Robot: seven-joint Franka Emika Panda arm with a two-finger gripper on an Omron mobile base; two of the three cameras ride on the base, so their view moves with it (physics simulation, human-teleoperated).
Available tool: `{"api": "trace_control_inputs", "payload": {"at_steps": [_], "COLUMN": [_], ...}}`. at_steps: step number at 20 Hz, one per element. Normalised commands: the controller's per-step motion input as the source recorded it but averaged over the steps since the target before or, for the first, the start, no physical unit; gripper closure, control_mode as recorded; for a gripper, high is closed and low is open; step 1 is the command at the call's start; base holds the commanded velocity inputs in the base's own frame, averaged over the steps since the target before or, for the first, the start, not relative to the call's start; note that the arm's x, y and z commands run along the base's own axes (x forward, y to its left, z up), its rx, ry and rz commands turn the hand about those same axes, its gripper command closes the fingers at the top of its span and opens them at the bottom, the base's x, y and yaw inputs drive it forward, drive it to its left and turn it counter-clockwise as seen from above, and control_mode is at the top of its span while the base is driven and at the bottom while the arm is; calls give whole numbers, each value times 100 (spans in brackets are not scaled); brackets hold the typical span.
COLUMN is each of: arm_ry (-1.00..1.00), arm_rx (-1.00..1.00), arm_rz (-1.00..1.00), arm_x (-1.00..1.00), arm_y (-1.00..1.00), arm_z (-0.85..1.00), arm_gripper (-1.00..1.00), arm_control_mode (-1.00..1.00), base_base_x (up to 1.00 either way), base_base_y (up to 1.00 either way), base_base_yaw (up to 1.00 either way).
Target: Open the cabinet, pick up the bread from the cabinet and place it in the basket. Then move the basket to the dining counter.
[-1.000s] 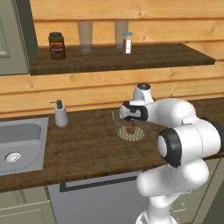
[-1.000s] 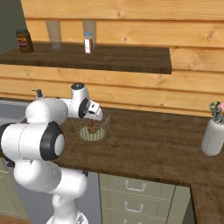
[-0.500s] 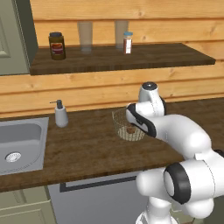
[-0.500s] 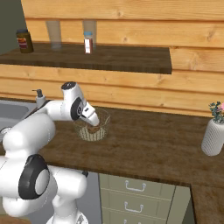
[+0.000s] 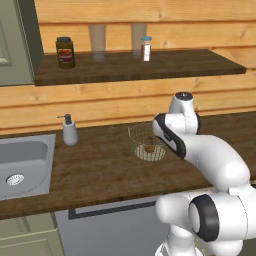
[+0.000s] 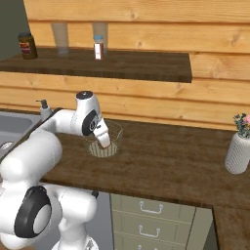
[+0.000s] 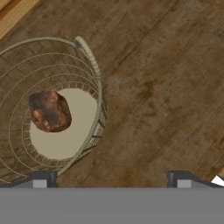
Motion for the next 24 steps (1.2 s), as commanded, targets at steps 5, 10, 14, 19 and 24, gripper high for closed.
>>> {"api": "trace_control_inputs", "payload": {"at_steps": [5, 10, 14, 19, 24], "arm_ry": [-1, 0, 0, 0, 0], "arm_rx": [8, 2, 0, 0, 0], "arm_rz": [15, 5, 3, 0, 0], "arm_x": [0, 8, 26, 30, 38], "arm_y": [-19, 0, 0, 1, 4], "arm_z": [0, -11, -13, -21, -15], "arm_gripper": [-100, -100, -100, -100, -100], "arm_control_mode": [-100, -100, -100, -100, -100], "base_base_x": [0, 0, 0, 0, 0], "base_base_y": [0, 0, 0, 0, 0], "base_base_yaw": [0, 0, 0, 0, 0]}}
